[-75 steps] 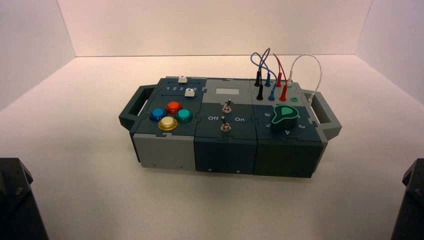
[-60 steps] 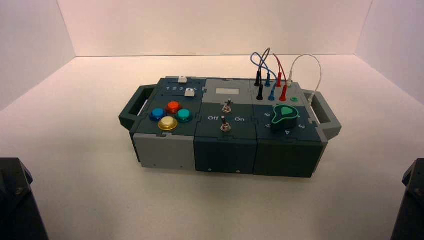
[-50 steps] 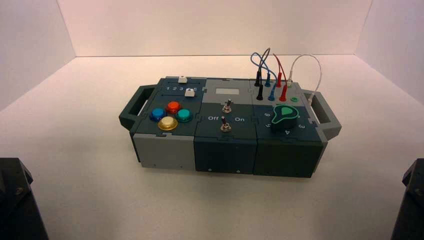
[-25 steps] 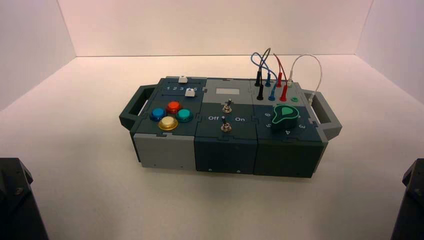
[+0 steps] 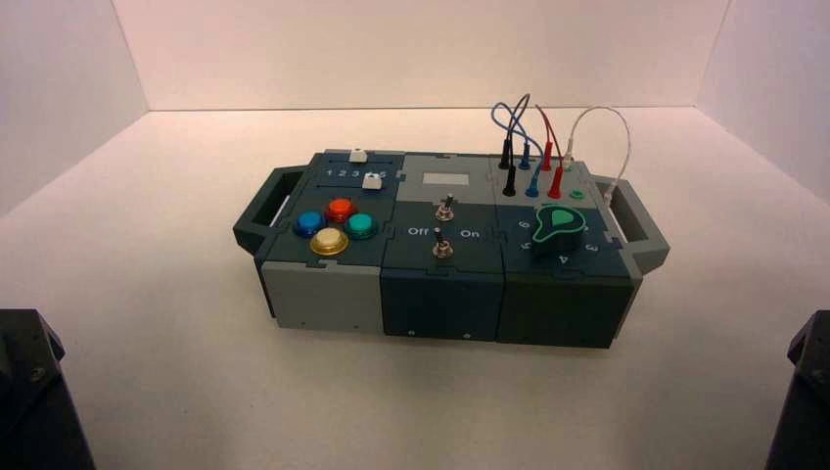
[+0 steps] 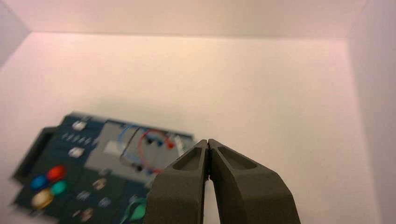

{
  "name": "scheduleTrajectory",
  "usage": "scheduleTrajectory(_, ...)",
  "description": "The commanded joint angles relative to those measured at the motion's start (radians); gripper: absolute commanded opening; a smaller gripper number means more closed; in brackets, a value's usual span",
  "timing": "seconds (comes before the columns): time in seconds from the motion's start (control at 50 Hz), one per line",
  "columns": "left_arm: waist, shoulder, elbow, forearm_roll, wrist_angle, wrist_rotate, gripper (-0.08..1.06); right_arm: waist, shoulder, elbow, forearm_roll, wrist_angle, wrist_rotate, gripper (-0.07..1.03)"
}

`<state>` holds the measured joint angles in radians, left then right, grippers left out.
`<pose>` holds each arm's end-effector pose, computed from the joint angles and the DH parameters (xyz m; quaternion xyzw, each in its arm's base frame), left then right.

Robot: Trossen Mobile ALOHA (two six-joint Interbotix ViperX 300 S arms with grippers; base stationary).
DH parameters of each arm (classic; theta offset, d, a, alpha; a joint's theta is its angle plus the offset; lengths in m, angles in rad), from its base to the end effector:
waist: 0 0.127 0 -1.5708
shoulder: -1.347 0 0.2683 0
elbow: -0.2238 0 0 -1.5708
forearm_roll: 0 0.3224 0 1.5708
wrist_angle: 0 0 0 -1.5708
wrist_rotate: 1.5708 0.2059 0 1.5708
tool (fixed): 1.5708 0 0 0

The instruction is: Pull the black wire.

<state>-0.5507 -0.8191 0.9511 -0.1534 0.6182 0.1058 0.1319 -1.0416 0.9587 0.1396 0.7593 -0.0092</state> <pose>0.2631 -0.1830 0.1677 0.0746 0.3569 -0.2893 0.8851 0.2809 0.0572 0.2097 0.0374 0.3340 0.0920 0.9373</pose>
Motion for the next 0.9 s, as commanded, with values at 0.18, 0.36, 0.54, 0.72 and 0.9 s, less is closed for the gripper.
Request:
scheduleTrajectory(0.18, -0.103, 0.011, 0.003, -0.017, -0.011, -0.011, -0.03, 0.155, 0.051, -0.017, 0.15, 0.13, 0.002, -0.02)
scheduleTrajectory(0.36, -0.123, 0.02, 0.031, -0.017, -0.025, -0.011, -0.03, 0.259, 0.141, 0.014, 0.178, 0.138, 0.002, -0.02)
scheduleTrajectory(0.54, -0.144, 0.046, 0.046, -0.018, -0.044, -0.011, -0.03, 0.322, 0.236, 0.035, 0.186, 0.1, 0.0, 0.03)
scheduleTrajectory(0.72, -0.179, 0.094, 0.043, -0.018, -0.051, -0.011, -0.03, 0.367, 0.35, 0.026, 0.187, 0.086, -0.005, 0.2)
scheduleTrajectory(0.9, -0.212, 0.121, 0.04, -0.02, -0.06, -0.011, -0.03, 0.397, 0.433, 0.02, 0.187, 0.026, -0.005, 0.23)
